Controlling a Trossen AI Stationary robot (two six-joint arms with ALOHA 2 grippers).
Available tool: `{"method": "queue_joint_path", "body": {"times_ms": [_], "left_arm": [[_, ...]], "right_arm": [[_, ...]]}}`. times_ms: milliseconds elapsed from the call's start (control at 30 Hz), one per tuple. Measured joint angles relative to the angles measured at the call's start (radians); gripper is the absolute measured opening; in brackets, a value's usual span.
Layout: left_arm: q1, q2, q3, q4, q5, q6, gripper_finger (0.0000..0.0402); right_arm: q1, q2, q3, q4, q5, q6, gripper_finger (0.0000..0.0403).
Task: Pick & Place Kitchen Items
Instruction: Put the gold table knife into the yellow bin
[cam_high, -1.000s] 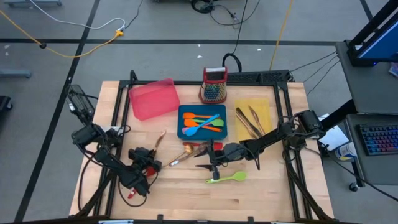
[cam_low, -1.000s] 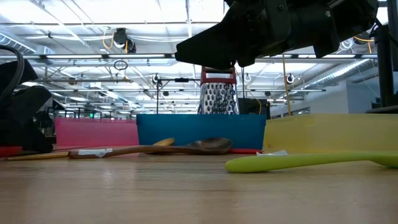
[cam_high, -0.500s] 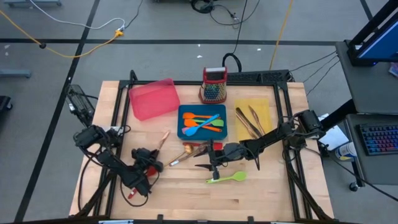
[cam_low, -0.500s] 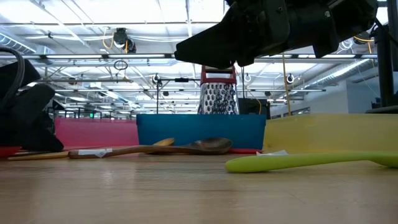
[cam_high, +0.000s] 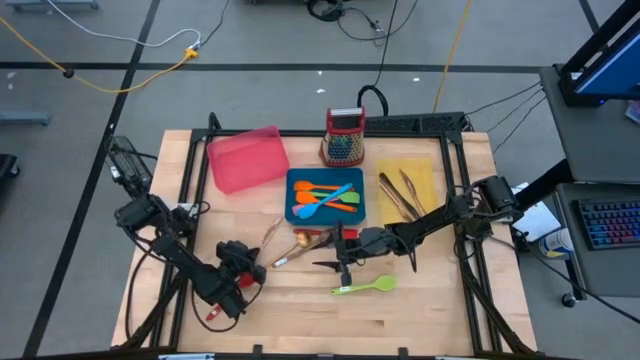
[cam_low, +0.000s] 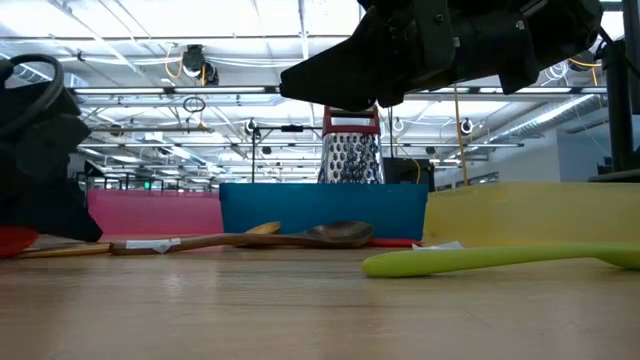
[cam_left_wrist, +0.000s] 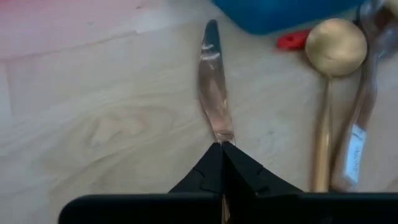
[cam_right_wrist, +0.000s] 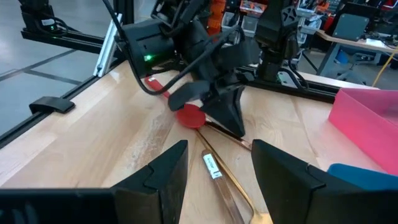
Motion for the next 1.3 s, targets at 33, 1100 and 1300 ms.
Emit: {"method": "queue_joint_path", "body": {"times_ms": [33,1100,1300], "left_arm": [[0.004,0.000,0.000,0.001,0.021,0.023,0.0010],[0.007,-0.003,0.047,0.071,0.004,0.147,0.0129],[0.007,0.001,0.037,0.085,0.033,0.151,0.0129]], "right_arm": [[0.000,0.000,0.000,-0.001,0.000,-0.001,0.0171],[0.001,0.000,0.000,-0.001,-0.002,-0.001,0.0171],[0.001,0.000,0.000,-0.001,-0.002,-0.001,0.0171]]}}
